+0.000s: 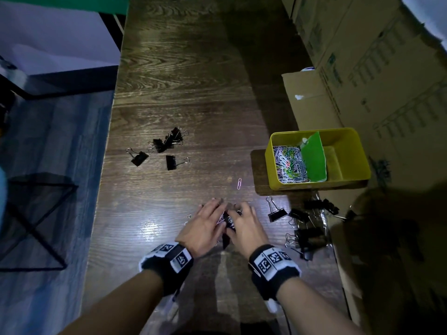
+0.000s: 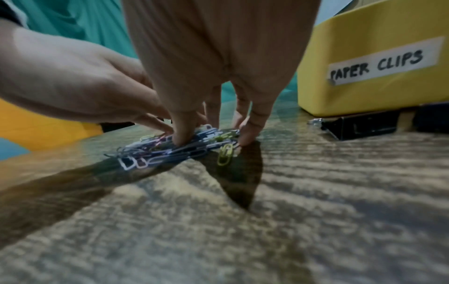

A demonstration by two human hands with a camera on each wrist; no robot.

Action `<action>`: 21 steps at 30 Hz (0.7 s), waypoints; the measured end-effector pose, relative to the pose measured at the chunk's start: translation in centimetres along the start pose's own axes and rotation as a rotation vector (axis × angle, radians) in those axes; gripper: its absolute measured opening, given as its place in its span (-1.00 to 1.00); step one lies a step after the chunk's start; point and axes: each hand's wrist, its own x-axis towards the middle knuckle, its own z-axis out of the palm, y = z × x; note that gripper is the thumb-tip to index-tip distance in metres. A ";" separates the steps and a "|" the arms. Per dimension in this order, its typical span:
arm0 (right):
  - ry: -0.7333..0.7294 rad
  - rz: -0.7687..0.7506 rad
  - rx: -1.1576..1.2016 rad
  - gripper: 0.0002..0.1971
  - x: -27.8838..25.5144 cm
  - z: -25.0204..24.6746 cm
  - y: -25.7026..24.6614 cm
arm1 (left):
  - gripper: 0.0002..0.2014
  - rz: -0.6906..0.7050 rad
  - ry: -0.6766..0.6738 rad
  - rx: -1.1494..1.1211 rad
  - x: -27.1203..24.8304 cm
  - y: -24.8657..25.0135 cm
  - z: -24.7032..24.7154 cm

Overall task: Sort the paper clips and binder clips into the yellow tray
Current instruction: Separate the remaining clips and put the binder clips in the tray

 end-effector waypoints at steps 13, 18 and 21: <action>-0.167 0.269 0.340 -0.64 0.3 -2.5 1.6 | -0.85 -0.157 0.070 -0.172 0.1 -0.9 -2.9; -0.116 0.287 0.506 -0.65 -0.3 -3.5 3.0 | -0.91 -0.369 0.068 -0.581 0.0 -1.9 -4.0; -0.044 0.302 0.669 -0.68 -0.8 -4.1 3.5 | -0.86 -0.442 0.077 -0.874 0.0 -2.6 -5.0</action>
